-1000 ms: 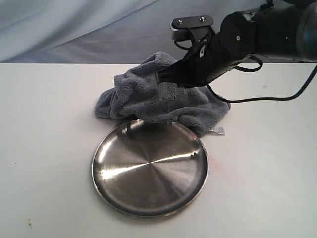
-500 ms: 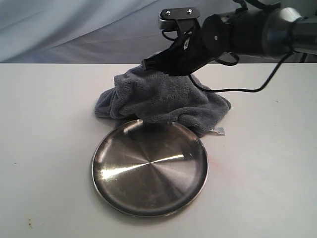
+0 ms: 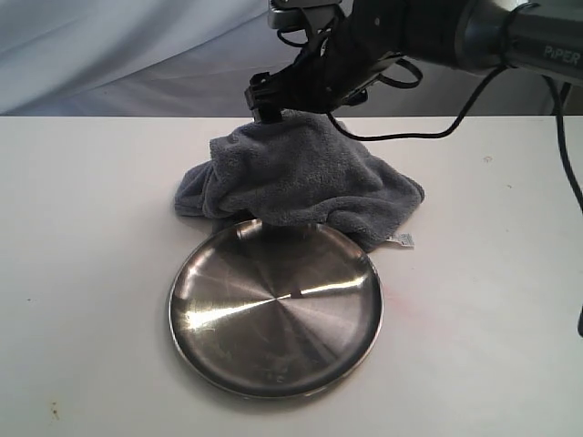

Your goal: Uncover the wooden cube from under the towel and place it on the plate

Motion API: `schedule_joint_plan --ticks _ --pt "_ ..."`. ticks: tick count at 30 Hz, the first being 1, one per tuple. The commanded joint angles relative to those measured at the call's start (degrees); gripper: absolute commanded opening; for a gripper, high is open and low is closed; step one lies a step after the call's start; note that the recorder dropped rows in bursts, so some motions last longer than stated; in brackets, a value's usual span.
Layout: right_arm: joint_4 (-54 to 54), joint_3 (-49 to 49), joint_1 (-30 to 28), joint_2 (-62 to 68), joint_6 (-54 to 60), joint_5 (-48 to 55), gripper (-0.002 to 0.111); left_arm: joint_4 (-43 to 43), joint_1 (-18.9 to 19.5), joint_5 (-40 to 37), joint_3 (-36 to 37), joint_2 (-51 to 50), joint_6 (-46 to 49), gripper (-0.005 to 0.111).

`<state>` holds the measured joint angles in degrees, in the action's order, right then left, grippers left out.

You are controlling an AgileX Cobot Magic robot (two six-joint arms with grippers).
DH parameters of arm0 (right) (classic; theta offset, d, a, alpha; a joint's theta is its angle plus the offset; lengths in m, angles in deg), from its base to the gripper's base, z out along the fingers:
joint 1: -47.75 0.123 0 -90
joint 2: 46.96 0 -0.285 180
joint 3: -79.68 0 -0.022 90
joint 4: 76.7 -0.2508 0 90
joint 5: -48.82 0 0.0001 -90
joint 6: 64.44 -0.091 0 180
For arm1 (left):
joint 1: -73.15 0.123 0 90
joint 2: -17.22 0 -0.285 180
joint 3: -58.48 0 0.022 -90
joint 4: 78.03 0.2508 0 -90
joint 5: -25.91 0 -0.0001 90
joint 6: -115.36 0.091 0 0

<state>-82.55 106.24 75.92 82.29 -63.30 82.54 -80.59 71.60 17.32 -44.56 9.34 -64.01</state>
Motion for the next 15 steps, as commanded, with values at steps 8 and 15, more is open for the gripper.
schedule_joint_plan --ticks 8,15 --pt "2.8 0.3 0.0 6.4 1.0 -3.8 0.092 0.0 0.0 0.2 0.3 0.1 0.0 0.001" --pt "3.3 0.3 0.0 8.7 -0.1 -2.7 0.081 0.0 0.0 0.2 0.3 0.1 0.0 0.001"
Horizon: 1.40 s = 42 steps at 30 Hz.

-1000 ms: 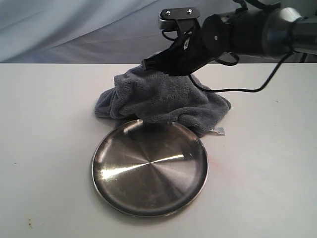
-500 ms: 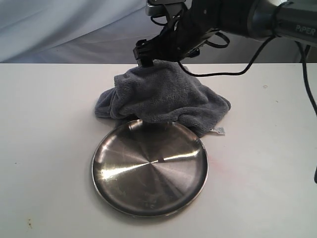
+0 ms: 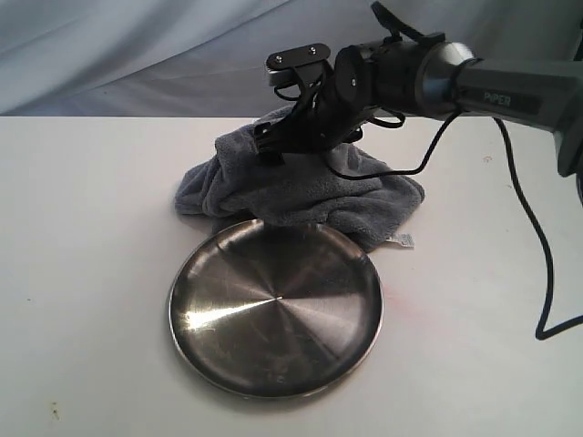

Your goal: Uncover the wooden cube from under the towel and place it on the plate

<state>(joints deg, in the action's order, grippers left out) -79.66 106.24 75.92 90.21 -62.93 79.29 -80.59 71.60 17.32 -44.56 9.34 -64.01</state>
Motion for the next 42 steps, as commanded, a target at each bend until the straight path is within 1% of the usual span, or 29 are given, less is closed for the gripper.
schedule_joint_plan --ticks 1,5,7,10,11,20,28,32,35,40,42 --pt "0.4 0.3 0.0 0.9 -0.8 1.0 0.074 0.0 0.0 0.2 0.3 0.1 0.0 0.001" --pt "0.1 0.3 0.0 0.6 -2.8 2.0 0.043 0.0 0.0 0.2 0.3 0.1 -0.2 0.001" --pt "-1.6 0.3 0.0 0.1 -3.2 2.6 0.025 0.0 0.0 0.2 0.3 0.1 -0.2 0.001" --pt "-4.7 0.3 0.0 -1.2 -3.2 2.9 0.003 0.0 0.0 0.2 0.3 0.1 -0.2 0.001" --pt "-5.4 0.3 0.0 -1.8 -3.2 3.1 0.000 0.0 0.0 0.2 0.3 0.1 -0.2 0.001" --pt "-7.6 0.3 -0.2 -11.2 -2.8 3.0 0.000 0.0 0.0 0.2 0.3 0.1 0.0 0.001" --pt "-3.1 0.3 -0.2 -20.6 -2.8 1.0 0.000 0.0 0.0 0.2 0.3 0.1 -0.2 0.001" --pt "1.3 0.3 -0.3 -23.6 -3.5 0.7 0.000 0.0 0.0 0.2 0.3 0.1 -0.2 0.001" --pt "7.9 0.3 -0.4 -25.3 -6.6 1.3 0.000 0.0 0.0 0.2 0.3 0.1 -0.2 0.001" --pt "27.4 0.3 -0.4 -26.2 -20.2 6.3 0.000 0.0 0.0 0.2 0.3 0.1 -0.1 0.001" --pt "32.4 0.3 -0.4 -25.9 -23.0 9.4 0.000 0.0 0.0 0.2 0.3 0.1 -0.1 0.001"
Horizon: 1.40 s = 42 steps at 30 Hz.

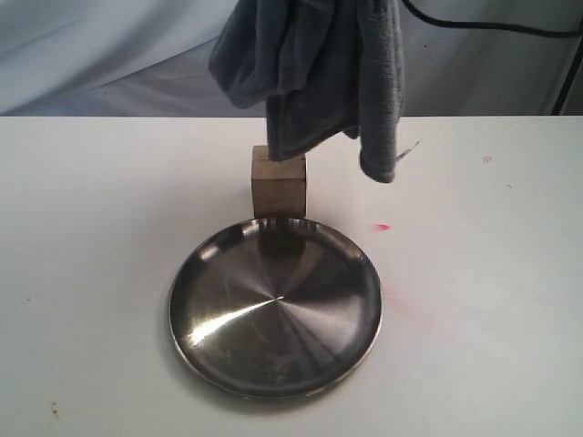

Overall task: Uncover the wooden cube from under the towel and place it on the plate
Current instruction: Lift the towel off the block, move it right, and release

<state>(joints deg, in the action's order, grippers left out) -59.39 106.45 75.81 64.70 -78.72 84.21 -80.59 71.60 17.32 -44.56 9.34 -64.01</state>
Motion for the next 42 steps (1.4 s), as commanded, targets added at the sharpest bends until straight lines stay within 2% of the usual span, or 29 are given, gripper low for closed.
schedule_joint_plan --ticks 1,8,15,23,30,36,38,40,42 --pt "14.0 0.1 -0.3 -0.1 -7.4 6.2 0.000 0.0 0.0 0.2 0.3 0.1 -0.1 0.001" --pt "22.2 0.0 -0.3 4.0 -14.9 12.2 0.000 0.0 0.0 0.2 0.3 0.1 -0.1 0.001" --pt "12.7 0.0 -0.2 10.8 -12.8 12.5 0.000 0.0 0.0 0.2 0.3 0.1 -0.1 0.001" --pt "9.7 -0.2 -0.7 17.1 -12.8 14.1 0.000 0.0 0.0 0.2 0.3 0.1 -0.1 0.001" --pt "10.0 -0.2 -8.3 18.5 -13.5 20.9 0.000 0.0 0.0 0.2 0.3 0.1 -0.2 0.001" --pt "1.5 -0.2 -9.2 18.5 -5.0 19.5 0.000 0.0 0.0 0.2 0.3 0.1 -0.2 0.001" --pt "-1.0 -0.2 -9.2 18.4 -0.3 19.5 0.003 0.0 0.0 0.2 0.3 0.1 -0.1 0.001" --pt "-4.7 -0.2 -9.2 17.8 4.5 19.5 0.011 0.0 0.0 0.2 0.3 0.1 -0.1 0.001" --pt "-9.3 -0.2 -9.2 17.1 8.3 19.2 0.024 0.0 0.0 0.2 0.3 0.1 -0.1 0.001"
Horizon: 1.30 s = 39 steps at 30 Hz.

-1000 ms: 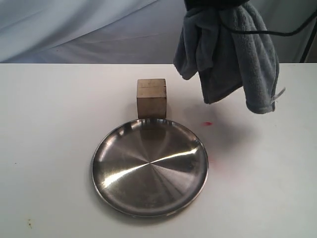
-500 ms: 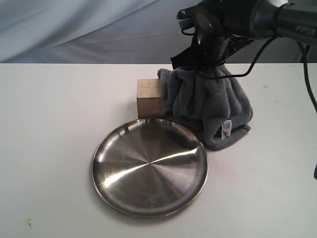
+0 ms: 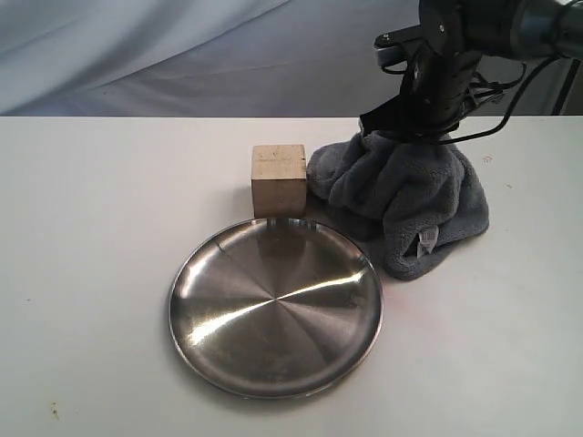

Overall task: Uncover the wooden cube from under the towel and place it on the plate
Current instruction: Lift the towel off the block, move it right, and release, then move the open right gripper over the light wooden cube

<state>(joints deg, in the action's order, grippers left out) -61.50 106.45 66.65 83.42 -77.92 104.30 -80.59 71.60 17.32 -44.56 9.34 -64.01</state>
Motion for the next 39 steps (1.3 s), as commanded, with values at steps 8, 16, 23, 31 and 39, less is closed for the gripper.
schedule_joint_plan --ticks 8,16,23,31,39 --pt "-11.2 0.5 -0.1 -5.0 8.3 -1.3 0.070 0.0 0.0 0.2 0.3 0.1 -0.1 0.001" --pt "-22.6 0.5 0.0 -11.1 8.3 -3.6 0.069 0.0 0.0 0.2 0.3 0.1 -0.1 0.001" --pt "-28.9 0.5 6.6 -9.6 8.4 -7.9 0.069 0.0 0.0 0.2 0.3 0.1 -0.1 0.001" --pt "-9.8 0.5 16.1 -3.9 -9.8 -14.2 0.068 0.0 0.0 0.2 0.3 0.1 -0.1 0.001" --pt "6.0 0.5 21.1 0.5 -27.7 -19.4 0.068 0.0 0.0 0.2 0.3 0.1 -0.1 0.001"
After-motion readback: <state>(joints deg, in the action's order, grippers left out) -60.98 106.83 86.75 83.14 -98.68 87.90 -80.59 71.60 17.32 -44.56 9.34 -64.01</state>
